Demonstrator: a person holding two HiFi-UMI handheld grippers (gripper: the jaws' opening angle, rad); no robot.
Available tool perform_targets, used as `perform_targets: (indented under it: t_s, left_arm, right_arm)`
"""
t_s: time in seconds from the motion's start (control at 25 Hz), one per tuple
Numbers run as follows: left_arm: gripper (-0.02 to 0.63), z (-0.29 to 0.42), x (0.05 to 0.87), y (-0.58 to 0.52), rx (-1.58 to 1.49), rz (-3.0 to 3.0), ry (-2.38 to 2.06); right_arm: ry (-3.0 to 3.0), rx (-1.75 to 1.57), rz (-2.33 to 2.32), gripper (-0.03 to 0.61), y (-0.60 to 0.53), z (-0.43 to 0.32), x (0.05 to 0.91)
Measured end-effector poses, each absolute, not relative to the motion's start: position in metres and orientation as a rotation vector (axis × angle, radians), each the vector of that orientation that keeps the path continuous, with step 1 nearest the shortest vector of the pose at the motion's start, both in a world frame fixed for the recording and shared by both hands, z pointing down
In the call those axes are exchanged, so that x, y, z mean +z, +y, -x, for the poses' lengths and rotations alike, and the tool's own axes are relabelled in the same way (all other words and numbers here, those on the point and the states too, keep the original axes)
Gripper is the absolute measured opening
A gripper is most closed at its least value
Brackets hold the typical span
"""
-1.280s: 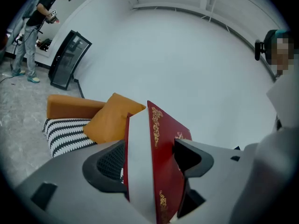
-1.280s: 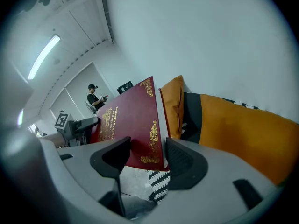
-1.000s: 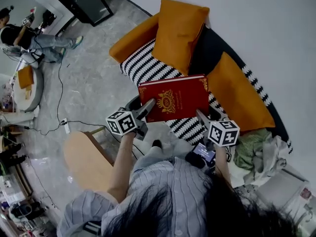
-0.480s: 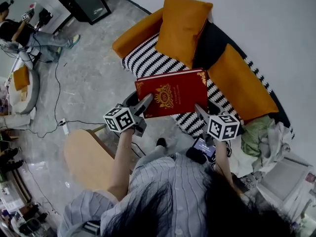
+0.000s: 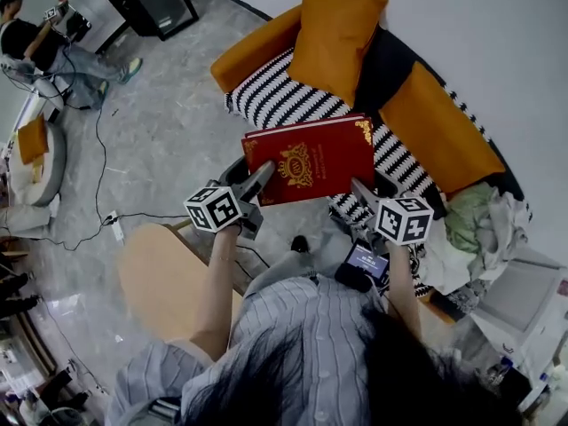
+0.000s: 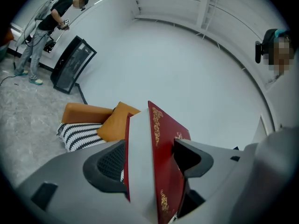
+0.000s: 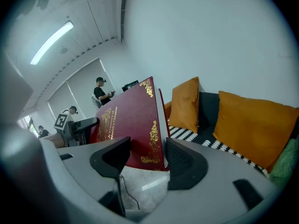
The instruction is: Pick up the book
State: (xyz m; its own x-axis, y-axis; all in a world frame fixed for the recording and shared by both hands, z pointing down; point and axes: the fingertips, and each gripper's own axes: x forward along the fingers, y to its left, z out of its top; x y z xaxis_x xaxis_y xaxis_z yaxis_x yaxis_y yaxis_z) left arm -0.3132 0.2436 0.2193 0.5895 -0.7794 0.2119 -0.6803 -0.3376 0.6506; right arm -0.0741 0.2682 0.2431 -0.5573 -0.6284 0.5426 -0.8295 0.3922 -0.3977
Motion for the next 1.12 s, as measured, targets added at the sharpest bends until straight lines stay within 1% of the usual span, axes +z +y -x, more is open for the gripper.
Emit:
perform_targets:
  t_s: [0.28,0.76,1.12]
  left_arm:
    - [0.333,0.322,0.214,0.292,-0.204,-2.143,-1.105]
    - [0.33,0.322,0.223,0.295,-0.225,-2.086,-1.083]
    - [0.325,0.279,0.215,0.348,-0.214,-2.106,-1.079]
  right_arm:
    - [-2.331,0.907,-1.307,0.251,0.323,0.084,0.235]
    - [-2.282,0.943,-1.336,0.252,0.332,0.082,0.236]
    - [-2.296,0.976,-1.367,0.252,0.389,0.039,0.235]
